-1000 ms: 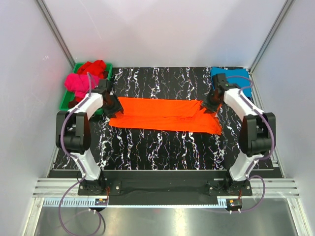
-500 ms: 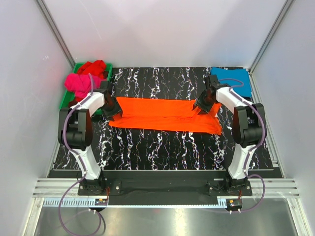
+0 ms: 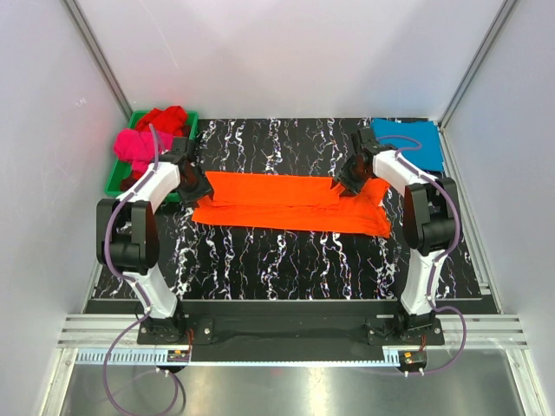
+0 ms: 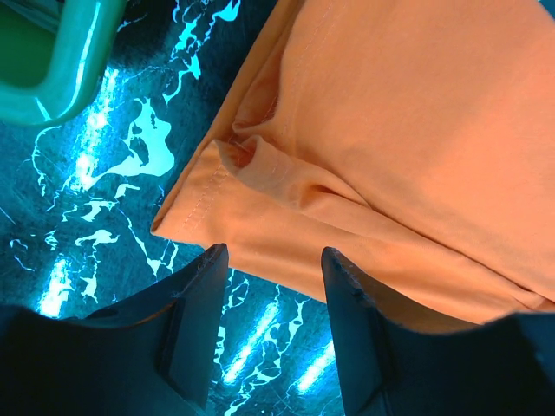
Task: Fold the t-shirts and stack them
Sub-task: Fold the tshirt
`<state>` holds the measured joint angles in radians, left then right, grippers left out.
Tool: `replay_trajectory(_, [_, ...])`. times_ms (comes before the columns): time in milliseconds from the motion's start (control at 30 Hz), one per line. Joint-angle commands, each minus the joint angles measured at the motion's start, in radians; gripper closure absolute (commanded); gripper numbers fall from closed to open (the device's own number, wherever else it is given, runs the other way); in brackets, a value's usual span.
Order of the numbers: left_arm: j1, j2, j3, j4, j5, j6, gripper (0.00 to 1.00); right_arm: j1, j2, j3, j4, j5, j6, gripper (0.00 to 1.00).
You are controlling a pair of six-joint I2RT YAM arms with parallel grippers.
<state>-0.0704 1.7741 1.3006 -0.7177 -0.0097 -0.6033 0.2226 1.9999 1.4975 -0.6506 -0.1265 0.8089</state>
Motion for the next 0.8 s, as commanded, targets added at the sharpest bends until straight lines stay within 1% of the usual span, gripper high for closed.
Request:
replay_trajectory(0, [0.003, -0.039, 0.032, -0.005, -0.027, -0.004, 0.48, 0.02, 0.013, 0.043, 0.046, -0.03, 0.059, 0.53])
replay_trajectory(167, [0.004, -0.047, 0.034, -0.008, -0.032, 0.005, 0.48, 0.029, 0.028, 0.055, 0.098, -0.047, 0.116, 0.53])
replay_trajectory(267, [0.003, -0.051, 0.037, -0.006, -0.03, 0.008, 0.48, 0.027, 0.046, 0.096, 0.073, -0.039, 0.108, 0.54])
replay_trajectory(400, [0.003, -0.051, 0.037, 0.003, -0.016, 0.01, 0.48, 0.024, 0.033, 0.145, 0.059, -0.044, 0.026, 0.54])
replay_trajectory(467, [0.003, -0.053, 0.035, 0.006, -0.012, 0.008, 0.48, 0.024, 0.033, 0.159, 0.037, -0.05, 0.003, 0.55])
replay_trajectory(600, [0.003, -0.061, 0.025, 0.011, -0.007, 0.011, 0.48, 0.026, 0.016, 0.133, 0.039, -0.088, -0.036, 0.6])
replay_trajectory(767, [0.003, -0.074, 0.02, 0.014, 0.004, 0.026, 0.48, 0.024, -0.052, 0.11, -0.059, -0.018, -0.137, 0.66])
